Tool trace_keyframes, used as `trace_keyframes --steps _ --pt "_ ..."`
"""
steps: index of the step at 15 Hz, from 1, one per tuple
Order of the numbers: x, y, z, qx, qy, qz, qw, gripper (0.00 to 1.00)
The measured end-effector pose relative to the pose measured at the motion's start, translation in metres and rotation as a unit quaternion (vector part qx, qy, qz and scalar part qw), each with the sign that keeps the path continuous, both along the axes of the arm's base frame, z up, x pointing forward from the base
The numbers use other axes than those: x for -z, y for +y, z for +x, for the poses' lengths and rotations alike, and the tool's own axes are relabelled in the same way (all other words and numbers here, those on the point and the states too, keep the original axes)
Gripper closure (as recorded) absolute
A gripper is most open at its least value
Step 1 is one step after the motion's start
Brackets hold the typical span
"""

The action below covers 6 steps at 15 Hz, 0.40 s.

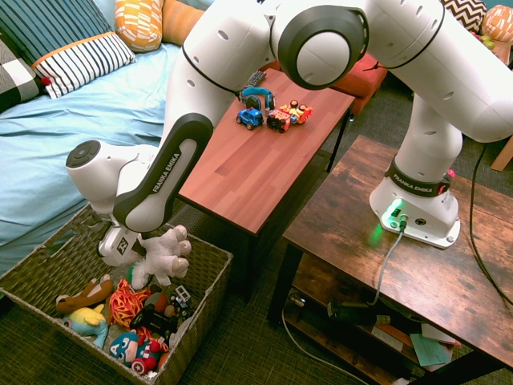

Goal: Put the stuffed toy in the basket

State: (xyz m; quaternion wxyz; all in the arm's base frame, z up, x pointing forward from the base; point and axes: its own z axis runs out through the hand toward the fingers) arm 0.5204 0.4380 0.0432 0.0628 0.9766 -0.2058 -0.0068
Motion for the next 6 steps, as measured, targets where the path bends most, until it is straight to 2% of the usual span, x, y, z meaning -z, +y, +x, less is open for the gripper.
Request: trace_keyframes --steps 6 --pt "-0.0066 0.0041 0.0066 0.002 0.002 -0.004 1.000 0.00"
